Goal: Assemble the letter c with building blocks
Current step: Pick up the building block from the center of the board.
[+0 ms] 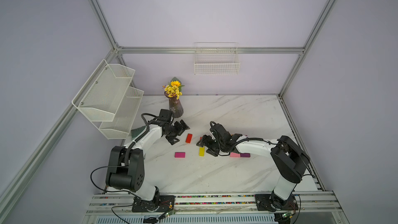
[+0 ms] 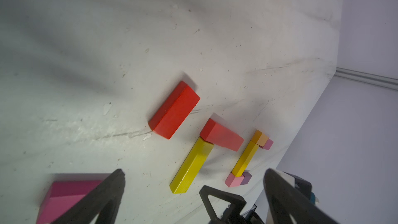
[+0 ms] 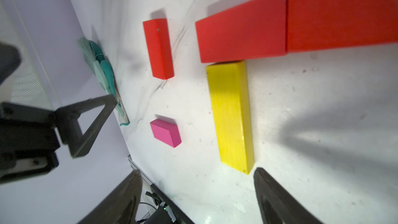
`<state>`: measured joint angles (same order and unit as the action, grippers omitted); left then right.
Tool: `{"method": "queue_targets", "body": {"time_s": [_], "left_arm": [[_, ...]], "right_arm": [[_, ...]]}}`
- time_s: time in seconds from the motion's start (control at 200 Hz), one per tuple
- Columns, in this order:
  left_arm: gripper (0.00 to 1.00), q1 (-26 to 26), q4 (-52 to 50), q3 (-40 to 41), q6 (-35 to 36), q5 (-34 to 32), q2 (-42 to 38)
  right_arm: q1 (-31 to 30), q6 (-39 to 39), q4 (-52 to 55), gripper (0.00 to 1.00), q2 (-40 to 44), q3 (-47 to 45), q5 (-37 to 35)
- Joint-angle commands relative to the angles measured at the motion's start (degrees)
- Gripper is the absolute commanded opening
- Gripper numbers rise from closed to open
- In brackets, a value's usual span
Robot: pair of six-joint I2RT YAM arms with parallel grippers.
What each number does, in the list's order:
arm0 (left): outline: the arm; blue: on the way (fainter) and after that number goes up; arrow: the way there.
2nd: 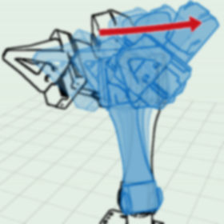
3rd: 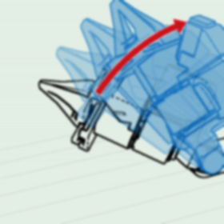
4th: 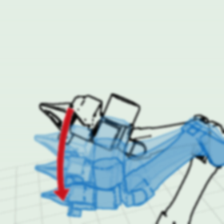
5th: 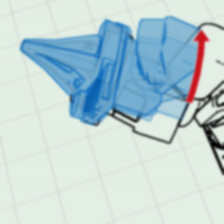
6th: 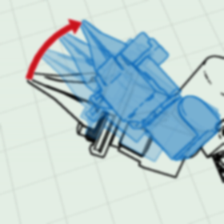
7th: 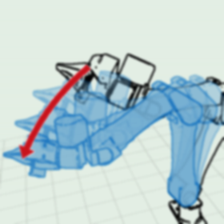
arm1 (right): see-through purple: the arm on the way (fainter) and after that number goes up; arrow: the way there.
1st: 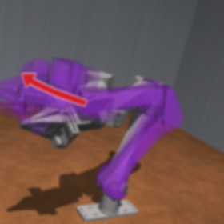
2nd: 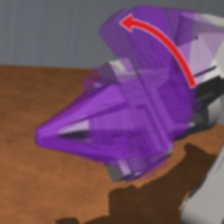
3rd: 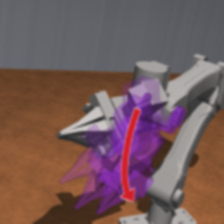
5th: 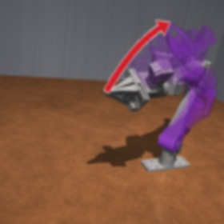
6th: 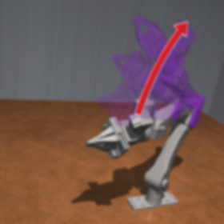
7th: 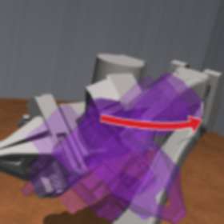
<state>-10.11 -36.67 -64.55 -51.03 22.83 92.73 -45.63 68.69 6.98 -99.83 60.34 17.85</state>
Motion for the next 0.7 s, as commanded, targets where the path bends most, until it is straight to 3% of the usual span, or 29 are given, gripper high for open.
{"method": "queue_targets", "body": {"time_s": [0.0, 0.295, 0.465, 0.695], "left_arm": [[1.0, -3.51, -10.99, -9.36, 11.72, -6.31, 5.32], [0.9, -10.38, -26.81, -26.85, 21.23, -22.57, 19.0], [0.81, -11.59, -30.03, -30.93, 23.69, -25.5, 23.89], [0.77, -11.82, -30.32, -31.33, 25.16, -25.83, 27.08]], "right_arm": [[0.61, -3.29, 5.41, 0.83, 3.82, 2.36, -0.92], [2.42, -6.85, 10.43, 0.83, 9.83, -0.1, -1.91], [3.91, -7.3, 11.27, 0.84, 12.47, -2.19, -1.32], [5.24, -7.6, 11.92, 0.84, 14.55, -3.75, -1.06]]}}
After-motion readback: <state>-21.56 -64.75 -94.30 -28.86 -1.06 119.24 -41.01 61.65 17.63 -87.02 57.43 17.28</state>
